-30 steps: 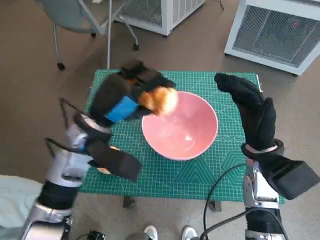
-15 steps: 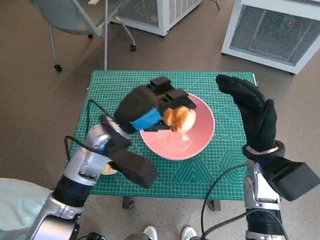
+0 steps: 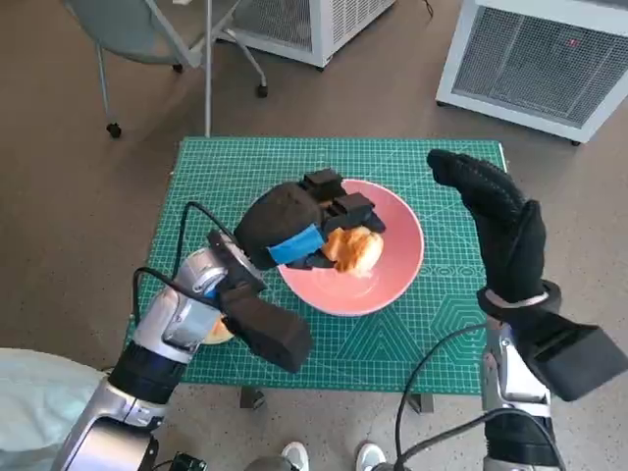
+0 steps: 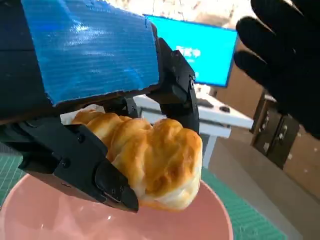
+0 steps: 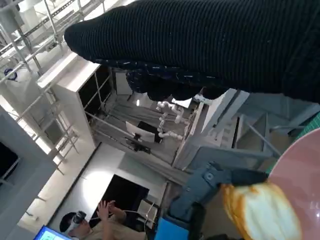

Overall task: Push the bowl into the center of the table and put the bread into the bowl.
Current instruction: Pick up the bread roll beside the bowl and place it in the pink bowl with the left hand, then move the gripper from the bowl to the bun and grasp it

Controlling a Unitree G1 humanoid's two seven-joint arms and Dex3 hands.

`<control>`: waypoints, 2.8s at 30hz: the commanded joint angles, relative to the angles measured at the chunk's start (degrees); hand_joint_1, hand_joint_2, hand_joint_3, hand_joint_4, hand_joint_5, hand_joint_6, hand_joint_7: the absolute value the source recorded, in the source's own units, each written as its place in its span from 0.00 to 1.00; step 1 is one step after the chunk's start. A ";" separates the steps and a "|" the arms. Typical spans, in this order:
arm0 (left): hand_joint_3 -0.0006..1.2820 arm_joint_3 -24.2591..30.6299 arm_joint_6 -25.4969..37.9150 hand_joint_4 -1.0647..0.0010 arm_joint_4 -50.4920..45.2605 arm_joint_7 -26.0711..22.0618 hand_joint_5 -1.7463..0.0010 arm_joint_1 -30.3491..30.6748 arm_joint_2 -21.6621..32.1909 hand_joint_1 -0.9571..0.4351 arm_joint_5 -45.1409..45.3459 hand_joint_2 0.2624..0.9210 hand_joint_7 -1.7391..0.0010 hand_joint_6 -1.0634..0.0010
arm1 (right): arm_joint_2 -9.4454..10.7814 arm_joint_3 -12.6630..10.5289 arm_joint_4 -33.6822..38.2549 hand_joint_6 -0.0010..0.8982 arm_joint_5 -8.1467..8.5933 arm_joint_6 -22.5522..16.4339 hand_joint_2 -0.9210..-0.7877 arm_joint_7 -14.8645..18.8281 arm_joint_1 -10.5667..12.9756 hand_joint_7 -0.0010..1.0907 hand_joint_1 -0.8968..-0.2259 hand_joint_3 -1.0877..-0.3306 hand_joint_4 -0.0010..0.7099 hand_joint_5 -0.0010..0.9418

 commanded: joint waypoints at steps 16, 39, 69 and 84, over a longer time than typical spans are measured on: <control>0.00 7.41 -1.21 0.79 -11.78 -14.50 1.00 4.05 7.06 0.38 -15.37 0.76 0.98 0.63 | 0.99 0.36 0.32 0.00 -0.17 0.31 0.00 -0.84 1.20 0.42 0.24 0.42 0.18 0.00; 0.00 21.95 1.43 0.85 -16.71 -29.45 0.99 13.59 19.23 0.39 -35.09 0.73 0.99 0.68 | 0.94 0.65 0.71 0.00 1.05 0.05 0.00 0.32 1.03 0.42 0.25 0.42 0.17 0.00; 0.00 20.03 18.43 0.85 -22.10 -38.30 1.00 23.95 26.86 0.49 -29.14 0.72 1.00 0.67 | 0.70 0.49 2.68 0.00 2.80 1.46 0.00 2.70 -0.52 0.42 0.25 0.42 0.17 0.00; 0.00 14.60 25.44 0.78 -25.13 -37.38 0.99 25.15 25.90 0.57 -21.48 0.72 0.99 0.64 | 0.07 0.31 2.03 0.00 3.38 2.30 0.00 3.29 -0.20 0.42 0.26 0.42 0.16 0.00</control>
